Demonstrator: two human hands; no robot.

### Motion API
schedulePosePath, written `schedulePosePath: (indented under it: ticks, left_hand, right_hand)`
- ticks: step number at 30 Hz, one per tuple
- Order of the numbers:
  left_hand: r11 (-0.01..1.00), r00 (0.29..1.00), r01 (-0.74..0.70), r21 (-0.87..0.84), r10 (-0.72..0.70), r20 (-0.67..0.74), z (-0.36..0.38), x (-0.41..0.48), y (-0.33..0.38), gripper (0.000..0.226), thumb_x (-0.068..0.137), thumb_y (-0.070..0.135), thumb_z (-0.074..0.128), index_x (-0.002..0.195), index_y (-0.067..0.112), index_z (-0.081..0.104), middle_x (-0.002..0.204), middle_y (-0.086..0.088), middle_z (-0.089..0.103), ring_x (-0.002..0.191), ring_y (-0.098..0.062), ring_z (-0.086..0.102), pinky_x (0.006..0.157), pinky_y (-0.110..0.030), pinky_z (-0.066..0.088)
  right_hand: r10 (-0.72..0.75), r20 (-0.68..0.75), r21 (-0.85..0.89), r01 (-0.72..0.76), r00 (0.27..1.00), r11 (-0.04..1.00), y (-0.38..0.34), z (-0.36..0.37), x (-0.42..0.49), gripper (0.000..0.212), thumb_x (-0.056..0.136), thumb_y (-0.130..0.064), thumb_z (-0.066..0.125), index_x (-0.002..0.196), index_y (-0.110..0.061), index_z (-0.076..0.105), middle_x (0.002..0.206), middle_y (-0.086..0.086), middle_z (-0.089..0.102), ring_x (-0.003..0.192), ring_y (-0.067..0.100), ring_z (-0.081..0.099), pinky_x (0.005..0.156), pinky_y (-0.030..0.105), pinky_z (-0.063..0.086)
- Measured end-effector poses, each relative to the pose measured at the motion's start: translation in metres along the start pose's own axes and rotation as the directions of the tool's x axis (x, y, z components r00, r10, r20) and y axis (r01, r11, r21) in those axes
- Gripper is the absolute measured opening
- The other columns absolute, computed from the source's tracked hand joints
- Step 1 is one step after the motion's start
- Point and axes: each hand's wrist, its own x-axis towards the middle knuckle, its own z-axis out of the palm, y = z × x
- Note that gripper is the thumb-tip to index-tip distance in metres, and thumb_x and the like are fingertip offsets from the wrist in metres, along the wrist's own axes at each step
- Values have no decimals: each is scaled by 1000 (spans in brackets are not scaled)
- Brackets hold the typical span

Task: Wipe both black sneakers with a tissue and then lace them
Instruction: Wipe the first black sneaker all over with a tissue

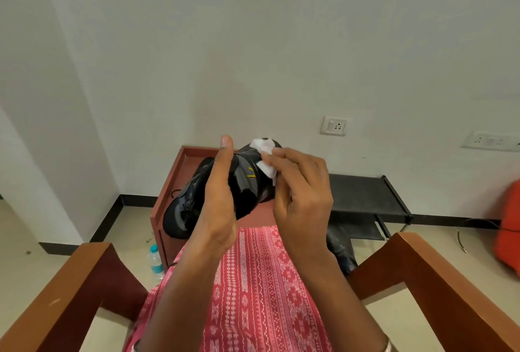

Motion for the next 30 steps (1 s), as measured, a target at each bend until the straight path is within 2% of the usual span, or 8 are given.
schedulePosePath:
  ticks: [4,9,13,16,21,23,27,30]
  left_hand:
    - [996,998,-40,84,44,-40,2,1,3,63,78,65,48,100,11,73,96,-6,78,96,-19,74,92,-38,51]
    - [998,999,-18,66,20,-27,4,2,4,79,79,69,63,130,8,63,124,-16,69,117,-31,66,109,-51,43]
    - [998,999,-26,60,27,-18,1,3,7,83,78,72,60,134,11,62,130,-13,67,121,-29,63,112,-51,40]
    - [997,998,-25,67,29,-54,-3,5,8,78,85,68,51,133,8,62,127,-14,68,119,-30,65,111,-51,42]
    - [1000,996,-9,13,10,-92,-3,3,11,75,84,65,54,129,5,63,121,-17,70,113,-33,68,107,-52,46]
    - [1000,994,3,-12,-4,-106,-1,4,10,74,80,62,55,126,5,65,118,-17,72,110,-32,70,102,-49,50]
    - [997,998,25,-79,-30,-58,1,3,10,65,83,53,55,123,4,64,106,-14,75,97,-27,74,76,-35,59]
    - [995,999,41,-88,-43,-15,2,4,10,65,88,52,51,131,6,62,121,-16,71,112,-30,69,92,-39,54]
  right_hand:
    - [29,4,-24,-29,1000,999,6,-13,-26,26,84,8,72,108,-3,74,107,12,69,103,18,59,94,16,45]
    - [100,31,45,-102,994,994,7,-18,3,29,83,9,71,104,-9,76,106,3,70,104,17,62,93,16,46]
    - [237,119,244,-260,964,934,6,-16,28,28,87,-4,72,108,-24,74,104,-23,66,105,2,62,91,16,47]
    - [333,164,265,-367,928,892,8,-12,31,23,88,-9,73,105,-24,75,99,-22,68,101,2,61,86,10,46]
    - [261,94,256,-276,961,926,9,-14,5,26,86,8,69,103,-10,75,106,0,70,106,10,64,90,23,52]
    - [228,84,173,-239,970,955,12,-15,-9,25,84,12,70,102,-5,75,111,3,68,110,5,62,92,17,50]
    - [188,114,92,-199,976,976,17,-17,-4,28,82,12,72,102,-7,74,109,5,67,106,7,61,89,12,47]
    - [158,92,79,-166,983,983,8,-14,18,24,83,5,73,102,-11,75,104,1,64,100,14,58,84,15,45]
